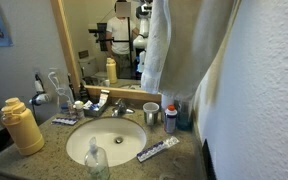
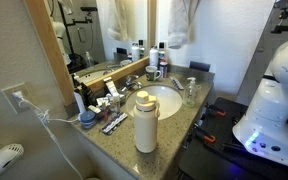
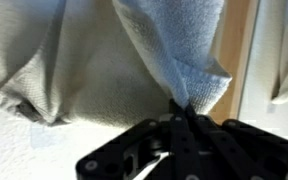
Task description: Unhang the towel then hang it back to the wall
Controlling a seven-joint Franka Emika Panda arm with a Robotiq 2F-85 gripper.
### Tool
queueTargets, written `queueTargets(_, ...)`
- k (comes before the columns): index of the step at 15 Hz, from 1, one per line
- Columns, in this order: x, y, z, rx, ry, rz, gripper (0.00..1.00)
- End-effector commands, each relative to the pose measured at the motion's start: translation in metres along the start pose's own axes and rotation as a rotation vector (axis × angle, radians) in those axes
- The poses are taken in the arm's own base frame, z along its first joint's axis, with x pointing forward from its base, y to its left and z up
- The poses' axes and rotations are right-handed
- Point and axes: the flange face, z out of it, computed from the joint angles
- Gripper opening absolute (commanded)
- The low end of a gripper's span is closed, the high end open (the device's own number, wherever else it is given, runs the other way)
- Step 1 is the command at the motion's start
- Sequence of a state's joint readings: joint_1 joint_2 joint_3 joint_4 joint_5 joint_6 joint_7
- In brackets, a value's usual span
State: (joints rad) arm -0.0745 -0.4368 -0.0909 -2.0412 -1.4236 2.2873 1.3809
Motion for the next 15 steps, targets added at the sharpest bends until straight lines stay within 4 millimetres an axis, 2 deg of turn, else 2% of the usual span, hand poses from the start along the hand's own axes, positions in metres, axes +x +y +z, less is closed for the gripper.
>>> queueTargets(1,0.032,-0.023,-0.02,0.182,0.038,0.045,0.01)
queueTargets(5,0.063,-0.044,-0.05,0.345,0.086,0.066,0.01)
queueTargets(10,0.093,-0.083,-0.101,0.478,0.148,0.029,0.01)
queueTargets(12,0.092,-0.109,-0.119,0.528,0.189,-0.012,0.01)
queueTargets(15,0.072,-0.152,-0.138,0.639,0.202,-0.066,0.01)
